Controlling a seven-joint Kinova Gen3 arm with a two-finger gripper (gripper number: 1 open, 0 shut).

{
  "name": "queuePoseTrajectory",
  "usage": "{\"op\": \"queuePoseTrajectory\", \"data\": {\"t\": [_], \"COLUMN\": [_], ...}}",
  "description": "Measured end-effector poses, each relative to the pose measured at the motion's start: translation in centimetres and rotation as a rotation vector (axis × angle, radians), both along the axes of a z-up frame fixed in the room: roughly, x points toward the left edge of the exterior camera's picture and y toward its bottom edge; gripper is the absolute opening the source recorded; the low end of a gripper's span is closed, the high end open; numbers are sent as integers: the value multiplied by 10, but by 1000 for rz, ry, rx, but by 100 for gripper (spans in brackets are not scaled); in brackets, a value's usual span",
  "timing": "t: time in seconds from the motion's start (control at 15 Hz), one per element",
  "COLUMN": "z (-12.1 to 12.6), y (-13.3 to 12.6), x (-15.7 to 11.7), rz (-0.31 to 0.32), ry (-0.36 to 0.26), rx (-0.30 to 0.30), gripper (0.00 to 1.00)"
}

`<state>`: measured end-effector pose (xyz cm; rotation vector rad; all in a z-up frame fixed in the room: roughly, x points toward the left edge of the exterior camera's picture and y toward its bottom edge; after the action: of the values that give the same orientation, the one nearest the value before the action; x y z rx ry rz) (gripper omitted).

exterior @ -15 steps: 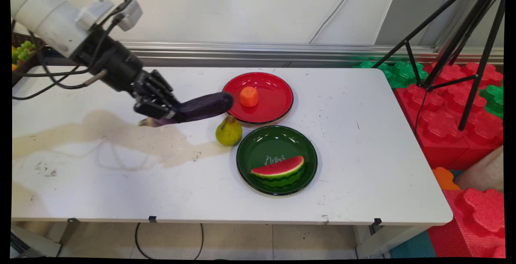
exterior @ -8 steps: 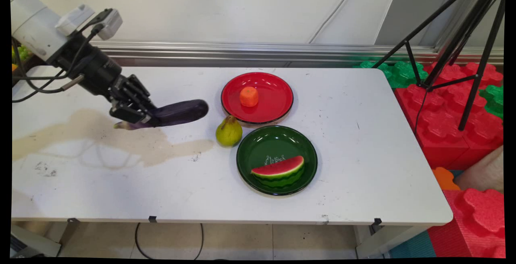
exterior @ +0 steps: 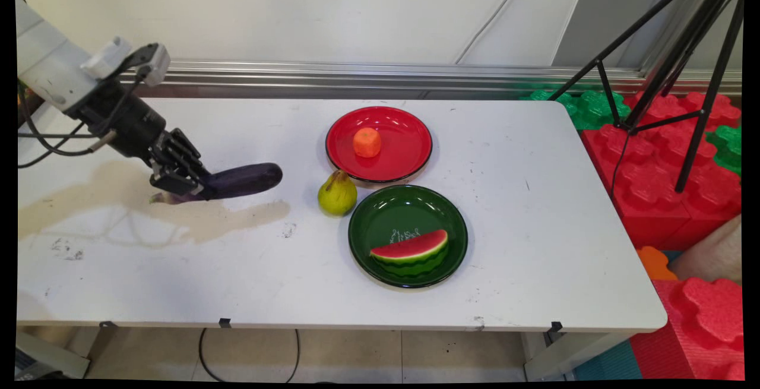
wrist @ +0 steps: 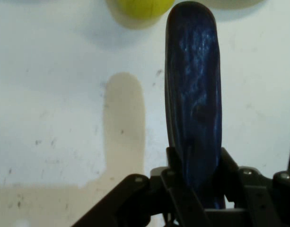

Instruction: Place the picked object on the table

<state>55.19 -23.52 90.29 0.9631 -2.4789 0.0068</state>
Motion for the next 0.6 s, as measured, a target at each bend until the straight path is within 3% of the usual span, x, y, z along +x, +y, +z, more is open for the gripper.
{"op": "queuePoseTrajectory", "data": {"t": [0.6], "z": [-56], "y": [-11], "x": [2], "rz": [144], "ry": [-31], "rx": [56], "gripper": [0]}}
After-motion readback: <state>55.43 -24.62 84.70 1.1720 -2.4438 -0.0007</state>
